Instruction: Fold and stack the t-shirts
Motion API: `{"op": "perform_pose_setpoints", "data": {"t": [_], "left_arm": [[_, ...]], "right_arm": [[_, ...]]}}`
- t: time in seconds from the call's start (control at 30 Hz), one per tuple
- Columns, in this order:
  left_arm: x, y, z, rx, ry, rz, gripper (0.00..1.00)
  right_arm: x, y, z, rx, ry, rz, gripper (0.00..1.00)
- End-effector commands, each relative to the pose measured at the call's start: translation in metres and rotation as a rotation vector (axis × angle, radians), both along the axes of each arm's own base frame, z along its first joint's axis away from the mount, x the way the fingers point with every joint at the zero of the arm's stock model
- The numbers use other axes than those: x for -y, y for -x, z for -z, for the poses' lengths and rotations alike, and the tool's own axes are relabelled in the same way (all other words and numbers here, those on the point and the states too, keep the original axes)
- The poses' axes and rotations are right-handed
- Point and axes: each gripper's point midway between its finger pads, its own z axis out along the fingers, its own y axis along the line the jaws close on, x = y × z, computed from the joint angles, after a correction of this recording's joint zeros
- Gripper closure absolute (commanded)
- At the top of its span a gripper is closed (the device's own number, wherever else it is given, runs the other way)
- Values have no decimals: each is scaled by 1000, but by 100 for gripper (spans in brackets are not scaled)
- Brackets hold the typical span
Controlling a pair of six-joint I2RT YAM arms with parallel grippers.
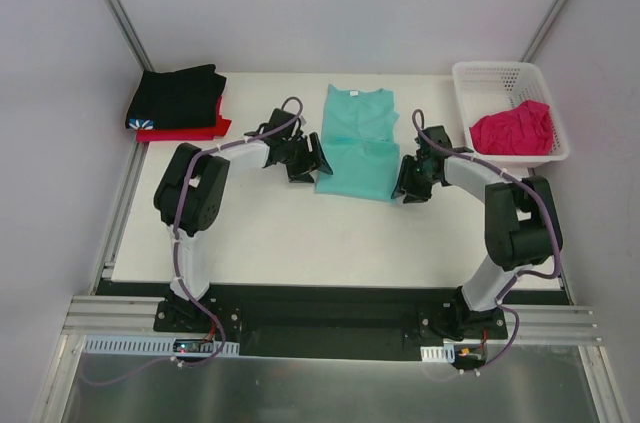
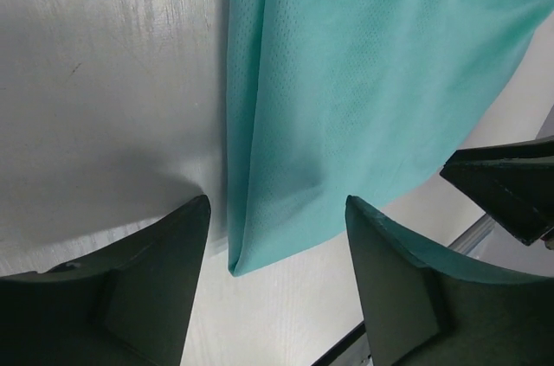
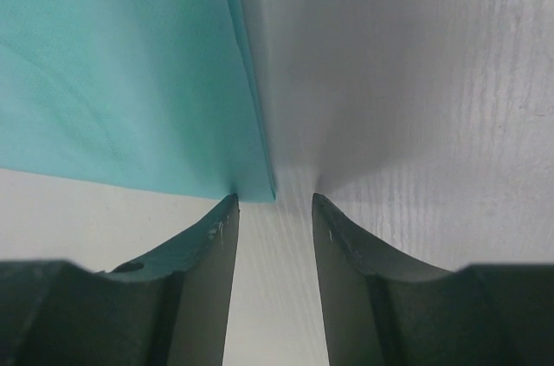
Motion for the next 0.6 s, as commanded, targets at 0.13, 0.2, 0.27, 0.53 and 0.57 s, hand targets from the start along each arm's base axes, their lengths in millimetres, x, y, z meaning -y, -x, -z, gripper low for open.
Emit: {"op": "perform_pose_setpoints", "data": {"t": [0.13, 0.2, 0.27, 0.53, 0.57], "left_arm": [[6, 11, 22, -45, -10, -5, 53], [6, 13, 23, -49, -12, -5, 59], [7, 16, 25, -54, -11, -3, 61], [-5, 43, 38, -96, -30, -15, 73], [-7, 46, 36, -96, -32, -18, 74]], "right_arm": [[-7, -7, 5, 9, -48, 12, 59], [-9, -7, 6, 5, -55, 14, 59], [-11, -8, 6, 5, -64, 18, 60], [-19, -5, 8, -1, -89, 17, 67], [-20, -4, 6, 2, -92, 15, 70]]}}
